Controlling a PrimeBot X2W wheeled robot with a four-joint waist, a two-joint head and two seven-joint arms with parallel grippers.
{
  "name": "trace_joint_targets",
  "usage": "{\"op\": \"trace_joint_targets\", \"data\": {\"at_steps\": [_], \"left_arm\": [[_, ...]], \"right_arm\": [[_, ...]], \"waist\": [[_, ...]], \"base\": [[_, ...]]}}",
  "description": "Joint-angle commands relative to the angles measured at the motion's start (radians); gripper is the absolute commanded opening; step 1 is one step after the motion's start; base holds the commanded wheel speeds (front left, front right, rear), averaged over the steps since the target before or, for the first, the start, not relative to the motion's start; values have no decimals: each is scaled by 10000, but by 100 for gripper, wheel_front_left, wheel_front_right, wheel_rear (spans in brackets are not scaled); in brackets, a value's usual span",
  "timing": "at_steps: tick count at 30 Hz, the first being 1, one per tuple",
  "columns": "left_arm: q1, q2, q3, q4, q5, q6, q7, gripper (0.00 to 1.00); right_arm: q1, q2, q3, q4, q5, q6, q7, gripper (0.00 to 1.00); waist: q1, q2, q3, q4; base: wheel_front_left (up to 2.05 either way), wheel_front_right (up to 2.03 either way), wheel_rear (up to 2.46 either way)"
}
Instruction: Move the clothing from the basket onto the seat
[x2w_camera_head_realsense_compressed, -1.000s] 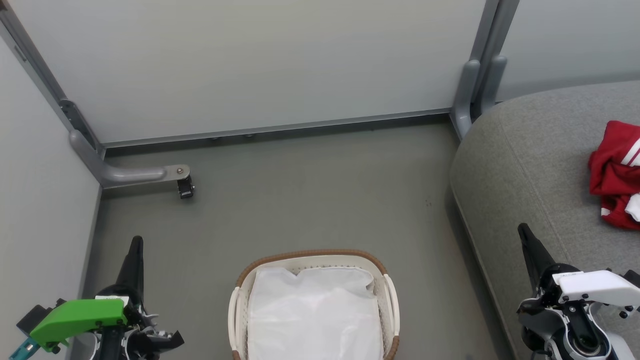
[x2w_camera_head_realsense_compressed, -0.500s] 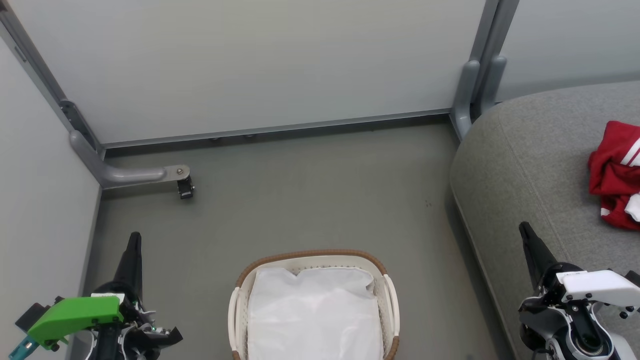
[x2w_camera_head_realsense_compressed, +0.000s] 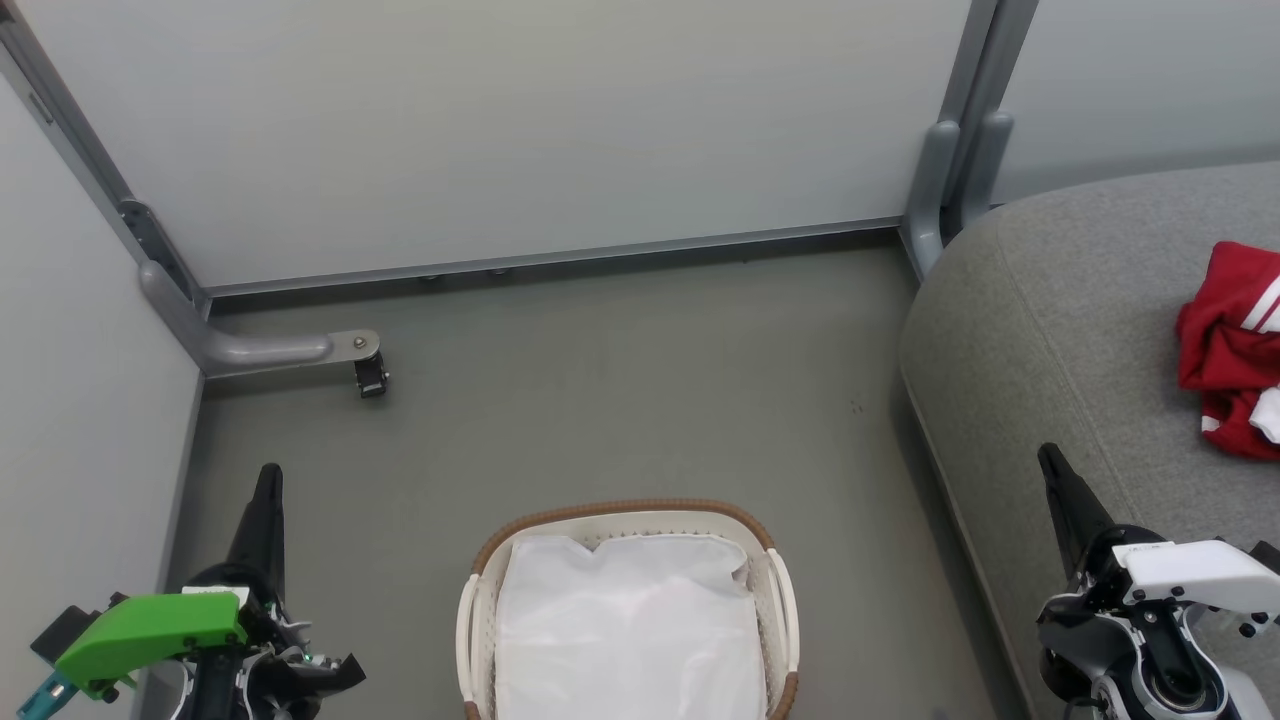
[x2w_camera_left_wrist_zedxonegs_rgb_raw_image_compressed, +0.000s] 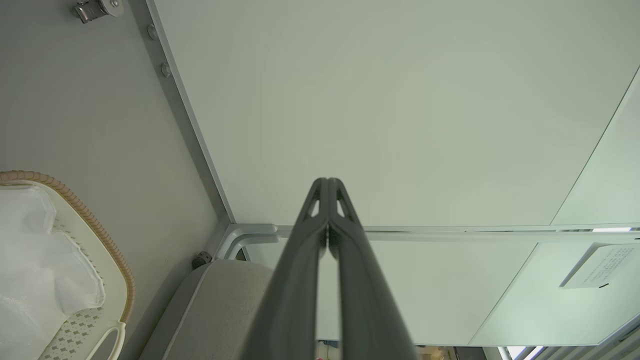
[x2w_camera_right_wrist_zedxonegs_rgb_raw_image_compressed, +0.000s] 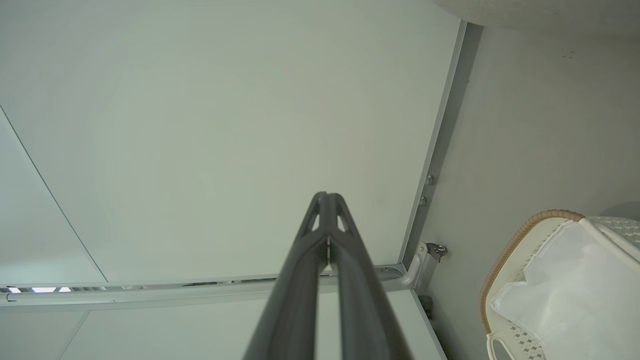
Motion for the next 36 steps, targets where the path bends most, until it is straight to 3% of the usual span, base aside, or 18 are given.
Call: {"op": "trace_joint_targets", "data": {"at_steps": [1,36], "left_arm": [[-107,65,23,-14,-29,-61,45,0],[-107,65,21,-15,-31,-62,43,0]], "right_arm": [[103,-59,-14,-39,37,-3,31,0],[103,-59,-12,-39,38,-3,30,0]], "waist": [[0,-1,0,0],[0,-1,0,0]], "base": [[0,0,0],[0,0,0]]}}
